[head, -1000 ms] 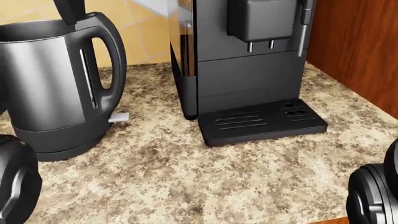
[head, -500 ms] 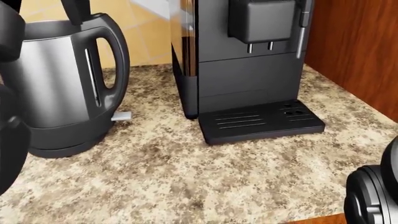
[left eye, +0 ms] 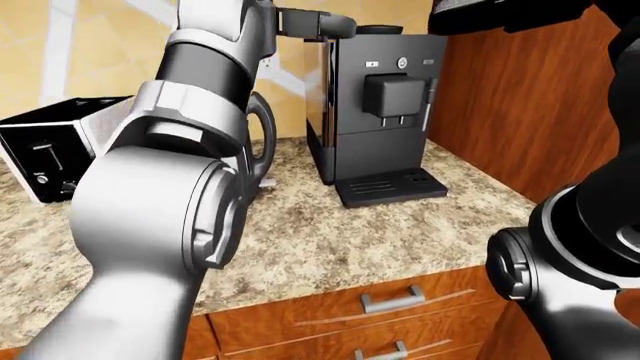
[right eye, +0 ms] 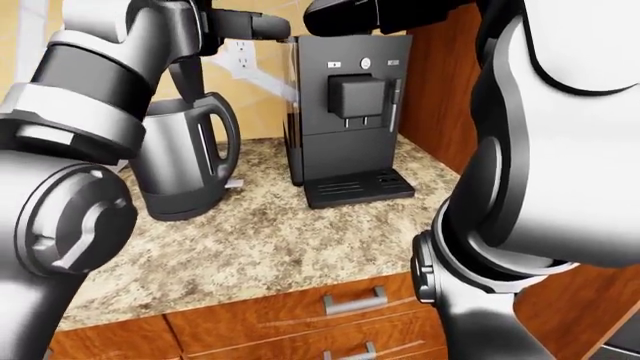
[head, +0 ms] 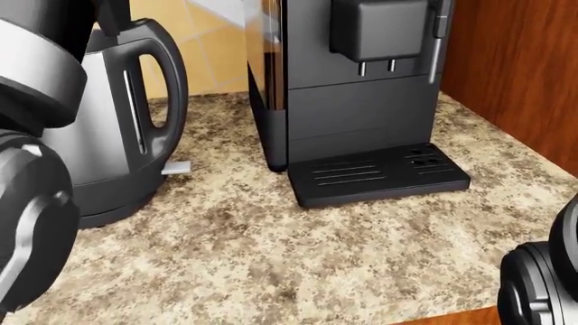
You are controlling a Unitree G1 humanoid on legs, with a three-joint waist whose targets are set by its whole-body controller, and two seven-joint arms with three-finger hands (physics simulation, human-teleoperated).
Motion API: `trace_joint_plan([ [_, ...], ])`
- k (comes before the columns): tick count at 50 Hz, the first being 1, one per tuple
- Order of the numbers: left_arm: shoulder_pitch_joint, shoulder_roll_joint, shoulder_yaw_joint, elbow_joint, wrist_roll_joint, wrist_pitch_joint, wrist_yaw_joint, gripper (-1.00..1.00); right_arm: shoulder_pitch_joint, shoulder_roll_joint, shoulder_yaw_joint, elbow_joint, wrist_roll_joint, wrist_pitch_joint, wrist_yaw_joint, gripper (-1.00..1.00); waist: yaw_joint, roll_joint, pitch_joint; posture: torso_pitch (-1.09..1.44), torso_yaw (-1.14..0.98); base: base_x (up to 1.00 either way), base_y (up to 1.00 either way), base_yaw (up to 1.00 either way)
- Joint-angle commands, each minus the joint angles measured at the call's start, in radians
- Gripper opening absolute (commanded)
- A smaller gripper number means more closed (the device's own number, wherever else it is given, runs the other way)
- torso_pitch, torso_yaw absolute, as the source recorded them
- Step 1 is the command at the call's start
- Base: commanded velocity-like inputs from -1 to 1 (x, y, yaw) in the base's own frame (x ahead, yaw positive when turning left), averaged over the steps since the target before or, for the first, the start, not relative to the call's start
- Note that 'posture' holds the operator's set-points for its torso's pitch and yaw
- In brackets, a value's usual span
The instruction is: Close the lid of the electric kettle.
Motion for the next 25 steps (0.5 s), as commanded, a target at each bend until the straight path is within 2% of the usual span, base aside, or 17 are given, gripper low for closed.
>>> trace_joint_plan([
  [1,-0.028,0.013,0.003,-0.033,0.003,-0.035,0.007,1.00,-0.027,-0.007,-0.005,0.002,-0.006,-0.017,-0.003,1.00,0.000,-0.002,-0.008,-0.53,0.00,0.00,0.00,0.00],
  [25,0.063,0.025,0.017,-0.022,-0.013,-0.070,0.028,1.00,-0.025,0.000,-0.002,0.001,-0.020,-0.017,0.008,1.00,0.000,0.002,-0.014,-0.53,0.00,0.00,0.00,0.00],
])
